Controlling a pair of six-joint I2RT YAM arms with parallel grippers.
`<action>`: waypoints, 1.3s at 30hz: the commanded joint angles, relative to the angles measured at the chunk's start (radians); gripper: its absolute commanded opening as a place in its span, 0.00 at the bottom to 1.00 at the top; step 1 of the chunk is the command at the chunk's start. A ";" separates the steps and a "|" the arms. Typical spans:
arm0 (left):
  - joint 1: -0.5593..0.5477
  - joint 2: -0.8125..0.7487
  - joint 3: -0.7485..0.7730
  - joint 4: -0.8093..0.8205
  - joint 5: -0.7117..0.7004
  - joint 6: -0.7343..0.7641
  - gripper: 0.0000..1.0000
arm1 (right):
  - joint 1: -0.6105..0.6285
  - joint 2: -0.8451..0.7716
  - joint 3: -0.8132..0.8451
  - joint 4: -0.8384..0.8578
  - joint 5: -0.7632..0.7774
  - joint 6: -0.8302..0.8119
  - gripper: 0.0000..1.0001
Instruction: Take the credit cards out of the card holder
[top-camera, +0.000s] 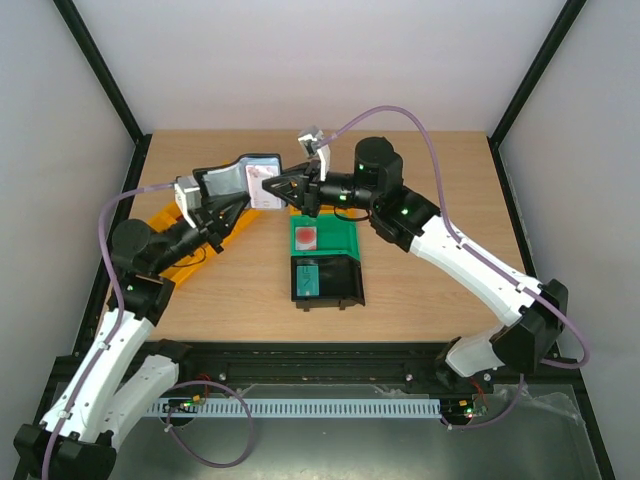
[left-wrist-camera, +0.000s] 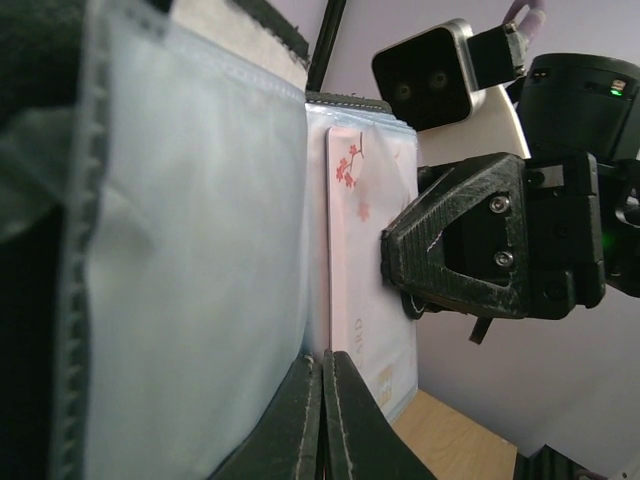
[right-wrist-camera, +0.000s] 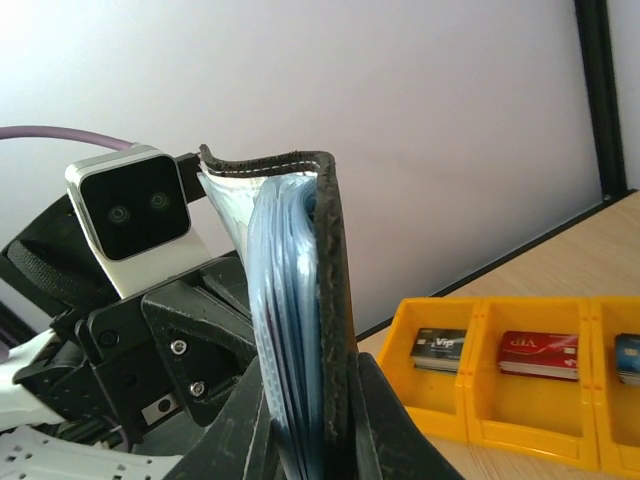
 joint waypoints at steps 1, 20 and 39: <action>-0.004 -0.015 -0.008 0.000 0.030 0.040 0.02 | 0.007 0.032 0.050 0.021 -0.226 -0.014 0.02; 0.056 -0.038 0.082 -0.249 -0.081 0.259 0.47 | -0.040 0.030 0.139 -0.172 -0.382 -0.091 0.02; 0.045 -0.004 0.106 -0.064 0.205 0.060 0.44 | -0.041 0.033 0.140 -0.017 -0.086 0.091 0.02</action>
